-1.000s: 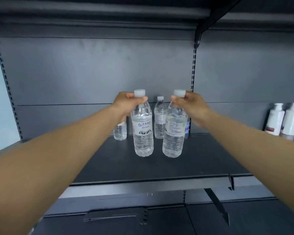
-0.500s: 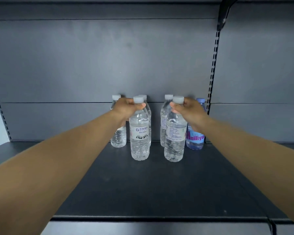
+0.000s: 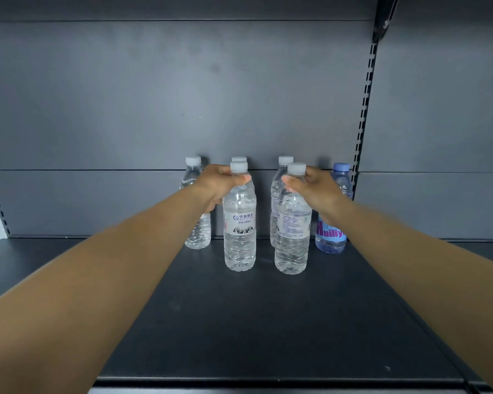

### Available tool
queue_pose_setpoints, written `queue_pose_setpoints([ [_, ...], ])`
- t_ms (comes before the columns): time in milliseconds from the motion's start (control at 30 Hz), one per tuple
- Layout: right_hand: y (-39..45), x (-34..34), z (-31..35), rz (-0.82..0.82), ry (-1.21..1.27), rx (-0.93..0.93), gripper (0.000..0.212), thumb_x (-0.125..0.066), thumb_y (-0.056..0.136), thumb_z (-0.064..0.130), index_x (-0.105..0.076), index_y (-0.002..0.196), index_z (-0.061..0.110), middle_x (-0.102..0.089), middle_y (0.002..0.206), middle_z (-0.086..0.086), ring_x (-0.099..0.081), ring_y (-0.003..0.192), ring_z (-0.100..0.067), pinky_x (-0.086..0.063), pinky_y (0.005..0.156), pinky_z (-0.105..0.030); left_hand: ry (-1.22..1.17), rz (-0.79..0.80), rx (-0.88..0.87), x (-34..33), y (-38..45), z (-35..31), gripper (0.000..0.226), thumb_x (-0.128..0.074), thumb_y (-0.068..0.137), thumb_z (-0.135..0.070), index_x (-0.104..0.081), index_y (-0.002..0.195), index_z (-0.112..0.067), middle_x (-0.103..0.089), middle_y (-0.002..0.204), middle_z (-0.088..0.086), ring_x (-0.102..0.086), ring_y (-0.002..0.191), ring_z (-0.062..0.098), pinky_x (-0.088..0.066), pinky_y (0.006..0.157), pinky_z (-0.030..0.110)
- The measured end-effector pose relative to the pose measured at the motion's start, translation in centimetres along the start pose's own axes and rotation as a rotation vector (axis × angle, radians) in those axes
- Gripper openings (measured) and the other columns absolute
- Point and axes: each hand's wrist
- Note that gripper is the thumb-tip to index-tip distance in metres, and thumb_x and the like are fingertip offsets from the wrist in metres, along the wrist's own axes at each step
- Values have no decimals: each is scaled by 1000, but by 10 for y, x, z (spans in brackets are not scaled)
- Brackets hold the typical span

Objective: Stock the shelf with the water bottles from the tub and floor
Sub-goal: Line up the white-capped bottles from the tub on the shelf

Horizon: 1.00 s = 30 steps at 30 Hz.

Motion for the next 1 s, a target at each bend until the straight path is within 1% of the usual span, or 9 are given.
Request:
queue_pose_setpoints([
  [133, 4, -2, -1, 13, -32, -15, 28, -67, 84, 29, -64, 108, 16, -68, 109, -4, -62, 104, -21, -48, 97, -40, -2, 5, 13, -6, 0, -3, 6, -69, 83, -20, -64, 86, -20, -65, 84, -5, -60, 74, 7, -49, 67, 24],
  [233, 4, -1, -1, 22, -33, -20, 27, -68, 84, 28, -64, 108, 15, -67, 108, -3, -63, 102, -19, -50, 93, -37, -5, -17, 22, -7, 3, -2, 24, -72, 81, -21, -65, 102, -14, -68, 100, 1, -64, 95, 17, -51, 87, 34],
  [300, 3, -1, -1, 51, -43, -17, 27, -67, 85, 25, -63, 108, 12, -65, 104, 0, -61, 94, -15, -50, 79, -26, 1, -35, 34, -7, 3, 0, 37, -75, 77, -25, -64, 109, -11, -68, 107, 2, -62, 103, 20, -48, 96, 40],
  [433, 0, -1, -4, 63, -30, 3, 28, -65, 86, 24, -60, 111, 11, -62, 100, 3, -58, 83, -4, -44, 67, -17, -16, -69, 28, -9, 3, 6, 19, -75, 77, -29, -61, 82, -18, -66, 93, -1, -61, 97, 18, -47, 98, 42],
  [467, 0, 0, -5, 59, -30, 3, 28, -65, 86, 25, -60, 111, 11, -62, 100, 4, -58, 85, -5, -44, 67, -18, -26, -82, 22, -10, 2, 8, 20, -75, 76, -30, -61, 83, -19, -65, 95, -1, -60, 98, 17, -46, 99, 42],
  [567, -3, 2, -6, 40, -39, 1, 31, -65, 86, 29, -60, 112, 13, -63, 108, 2, -59, 96, -12, -45, 72, -23, -66, -112, -1, -10, -1, 14, 35, -75, 76, -29, -62, 106, -16, -65, 113, -1, -59, 109, 17, -45, 101, 41],
  [767, -24, 8, -6, 77, -179, -46, 50, -66, 85, 28, -45, 129, 16, -56, 116, 2, -56, 103, -15, -45, 74, -25, 22, -87, -12, -9, -18, 25, 58, -78, 74, -16, -53, 126, -14, -60, 126, 2, -59, 112, 20, -46, 98, 36],
  [900, -50, 15, 1, 118, -379, -64, 66, -68, 84, 29, -34, 138, 15, -49, 135, -2, -51, 118, -19, -44, 96, -35, 223, -68, 27, -2, -41, 24, 67, -75, 76, -14, -42, 135, -12, -57, 129, 5, -55, 117, 24, -42, 96, 33],
  [1000, -77, 18, 17, 142, -560, -24, 70, -67, 84, 33, -30, 142, 17, -40, 145, -4, -41, 131, -22, -35, 100, -30, 477, -22, -37, 12, -72, 16, 71, -74, 77, -15, -38, 139, -15, -48, 139, 7, -48, 126, 24, -37, 102, 31],
])
Point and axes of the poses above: each hand's wrist, its own y-axis towards the middle knuckle, its own x-axis out of the back of the hand, z = x × y
